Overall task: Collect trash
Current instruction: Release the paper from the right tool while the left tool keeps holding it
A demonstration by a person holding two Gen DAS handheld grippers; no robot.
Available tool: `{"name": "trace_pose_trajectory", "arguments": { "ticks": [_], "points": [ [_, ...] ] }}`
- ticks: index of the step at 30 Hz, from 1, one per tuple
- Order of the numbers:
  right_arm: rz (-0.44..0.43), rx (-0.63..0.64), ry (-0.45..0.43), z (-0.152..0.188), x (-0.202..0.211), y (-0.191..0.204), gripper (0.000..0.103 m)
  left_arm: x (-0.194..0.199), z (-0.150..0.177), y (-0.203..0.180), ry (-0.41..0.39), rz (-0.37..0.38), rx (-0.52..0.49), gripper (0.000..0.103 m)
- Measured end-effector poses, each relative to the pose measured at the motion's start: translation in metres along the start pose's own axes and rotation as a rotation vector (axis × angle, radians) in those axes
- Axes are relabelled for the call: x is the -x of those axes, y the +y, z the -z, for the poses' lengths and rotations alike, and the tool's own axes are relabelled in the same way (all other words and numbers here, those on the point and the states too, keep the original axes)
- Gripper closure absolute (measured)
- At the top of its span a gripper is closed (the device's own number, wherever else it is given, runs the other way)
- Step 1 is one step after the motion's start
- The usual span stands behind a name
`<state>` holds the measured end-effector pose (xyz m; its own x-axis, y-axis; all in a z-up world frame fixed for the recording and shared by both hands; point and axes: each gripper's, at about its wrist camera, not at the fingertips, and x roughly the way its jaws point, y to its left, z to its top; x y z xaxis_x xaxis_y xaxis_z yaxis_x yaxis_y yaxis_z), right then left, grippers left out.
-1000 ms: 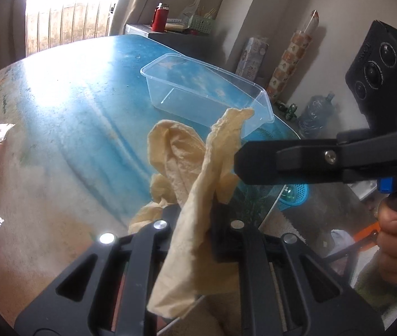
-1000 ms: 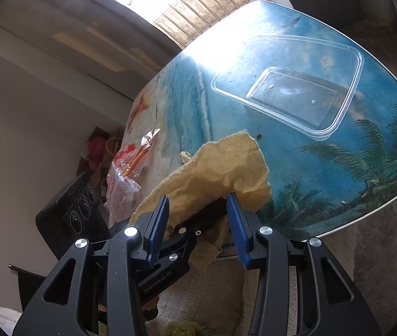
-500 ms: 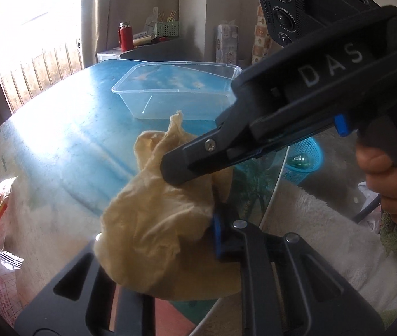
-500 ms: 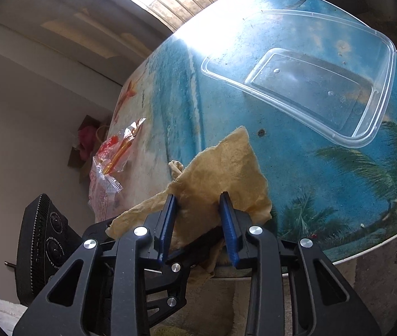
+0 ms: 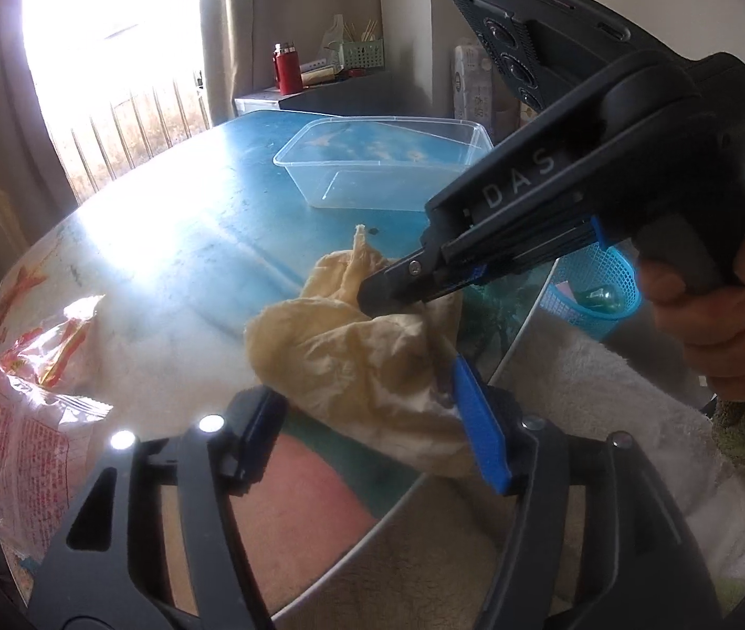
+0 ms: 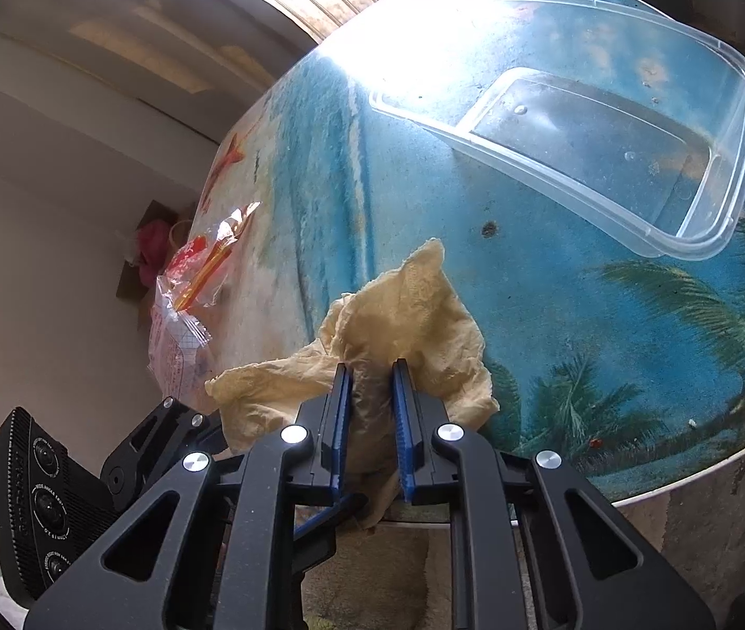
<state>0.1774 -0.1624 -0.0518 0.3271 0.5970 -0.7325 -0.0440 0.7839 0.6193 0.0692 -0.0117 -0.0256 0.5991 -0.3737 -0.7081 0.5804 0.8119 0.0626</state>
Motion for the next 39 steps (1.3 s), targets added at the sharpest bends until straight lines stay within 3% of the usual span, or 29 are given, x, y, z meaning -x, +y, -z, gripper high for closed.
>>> {"name": "trace_pose_trajectory", "arguments": {
  "ticks": [5, 7, 10, 14, 23, 30, 39],
  "points": [
    [-0.033, -0.020, 0.015, -0.002, 0.001, -0.006, 0.087, 0.034, 0.006, 0.013, -0.035, 0.019, 0.107, 0.041],
    [-0.040, -0.021, 0.019, -0.001, 0.001, -0.008, 0.087, 0.052, 0.007, 0.015, -0.086, 0.087, 0.141, 0.041],
    [-0.067, -0.040, 0.030, -0.002, -0.001, -0.013, 0.087, 0.056, -0.006, 0.009, -0.126, 0.163, 0.108, 0.041],
    [-0.108, -0.068, 0.050, -0.004, -0.003, -0.020, 0.087, 0.029, -0.021, -0.008, -0.082, 0.124, 0.002, 0.041],
    [-0.215, -0.135, 0.097, -0.009, -0.010, -0.038, 0.087, -0.022, -0.026, -0.008, 0.040, 0.097, -0.091, 0.045],
    [-0.268, -0.176, 0.111, -0.008, -0.015, -0.046, 0.087, -0.044, -0.029, -0.011, 0.104, 0.104, -0.089, 0.050],
    [-0.272, -0.162, 0.096, -0.006, -0.008, -0.049, 0.086, -0.064, -0.046, -0.003, 0.148, 0.090, -0.001, 0.054]
  ]
}}
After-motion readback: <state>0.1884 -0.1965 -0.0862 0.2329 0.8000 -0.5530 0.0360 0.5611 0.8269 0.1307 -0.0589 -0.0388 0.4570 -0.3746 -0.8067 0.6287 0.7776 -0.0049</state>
